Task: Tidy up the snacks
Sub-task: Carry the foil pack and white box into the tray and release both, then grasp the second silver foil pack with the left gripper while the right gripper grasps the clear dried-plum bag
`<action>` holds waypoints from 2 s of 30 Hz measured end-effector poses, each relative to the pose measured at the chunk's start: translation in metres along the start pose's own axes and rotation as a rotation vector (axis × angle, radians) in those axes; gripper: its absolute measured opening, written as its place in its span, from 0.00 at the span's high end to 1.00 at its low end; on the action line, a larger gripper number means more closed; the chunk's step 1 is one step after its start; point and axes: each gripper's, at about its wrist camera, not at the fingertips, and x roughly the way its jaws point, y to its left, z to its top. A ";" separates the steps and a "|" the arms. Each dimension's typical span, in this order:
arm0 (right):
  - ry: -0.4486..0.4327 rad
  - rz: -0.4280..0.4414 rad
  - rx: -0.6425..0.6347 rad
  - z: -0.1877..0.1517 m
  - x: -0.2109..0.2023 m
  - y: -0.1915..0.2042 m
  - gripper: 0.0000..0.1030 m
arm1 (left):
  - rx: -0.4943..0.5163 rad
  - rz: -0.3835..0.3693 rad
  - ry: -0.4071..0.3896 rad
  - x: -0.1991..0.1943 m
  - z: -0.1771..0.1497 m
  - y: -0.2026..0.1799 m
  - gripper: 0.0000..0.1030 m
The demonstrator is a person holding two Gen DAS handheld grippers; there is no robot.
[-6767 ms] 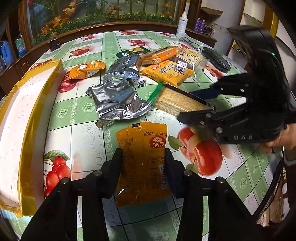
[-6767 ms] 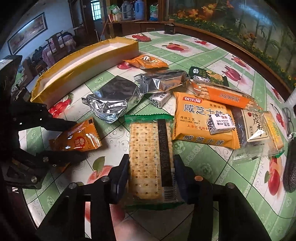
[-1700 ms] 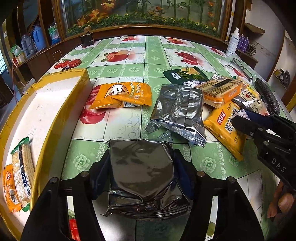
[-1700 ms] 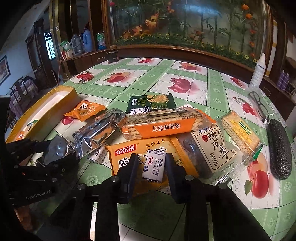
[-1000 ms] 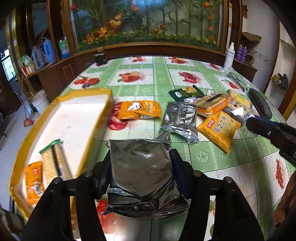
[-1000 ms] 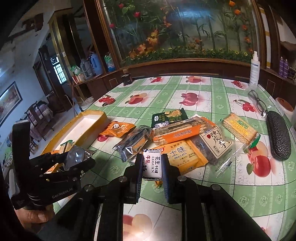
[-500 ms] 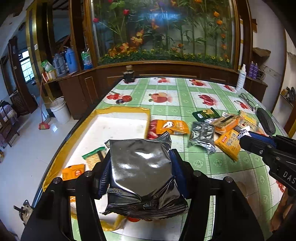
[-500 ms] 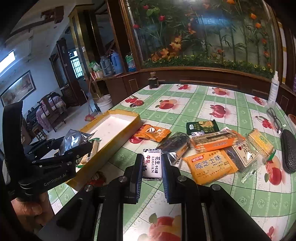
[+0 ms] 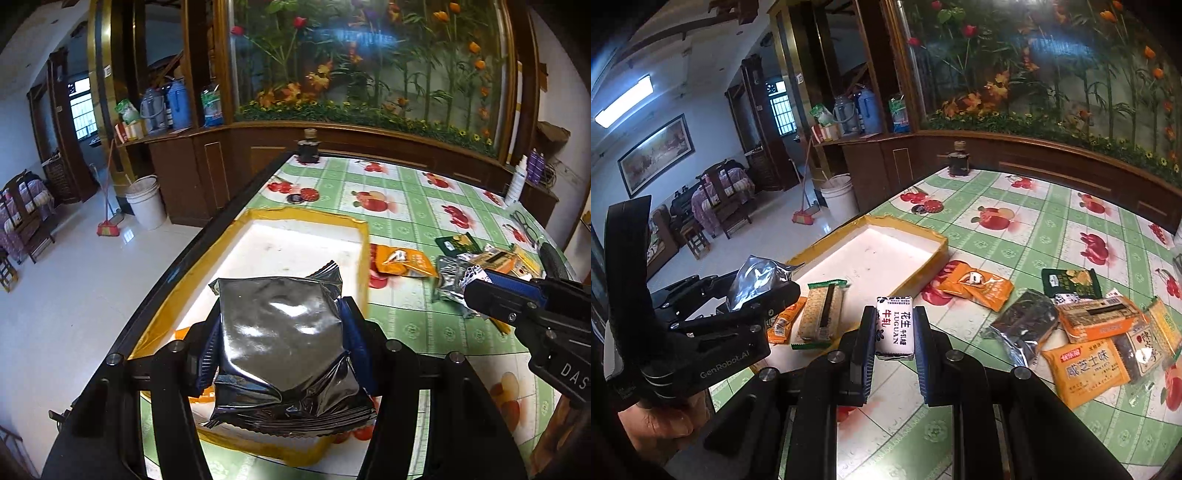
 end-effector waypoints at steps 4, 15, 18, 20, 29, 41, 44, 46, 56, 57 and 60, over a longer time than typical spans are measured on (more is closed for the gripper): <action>0.013 0.031 -0.015 0.006 0.016 0.013 0.81 | -0.030 0.025 0.009 0.007 -0.001 0.019 0.44; 0.054 0.125 -0.010 0.028 0.070 0.040 0.81 | -0.113 0.076 0.066 0.033 -0.009 0.064 0.43; 0.089 0.139 0.012 0.033 0.099 0.042 0.81 | -0.114 0.072 0.101 0.045 -0.013 0.066 0.43; 0.113 0.137 0.018 0.034 0.117 0.044 0.81 | -0.102 0.073 0.119 0.053 -0.015 0.064 0.43; 0.183 0.107 0.030 0.026 0.166 0.046 0.81 | -0.093 0.075 0.185 0.071 -0.021 0.063 0.43; 0.169 0.103 0.052 0.022 0.162 0.038 0.44 | -0.122 0.097 0.180 0.061 -0.020 0.068 0.33; 0.134 0.103 0.064 0.023 0.143 0.034 0.40 | -0.119 0.103 0.154 0.053 -0.017 0.065 0.25; 0.118 0.095 0.074 0.025 0.133 0.029 0.34 | -0.119 0.097 0.137 0.048 -0.014 0.063 0.25; 0.023 0.002 0.130 0.002 0.056 -0.017 0.28 | -0.079 0.046 0.079 0.024 -0.003 0.033 0.25; 0.018 -0.012 0.148 -0.003 0.048 -0.026 0.27 | -0.074 0.039 0.078 0.023 -0.003 0.028 0.25; 0.012 -0.059 0.193 -0.018 0.027 -0.054 0.27 | -0.047 0.010 0.076 0.020 -0.002 0.010 0.25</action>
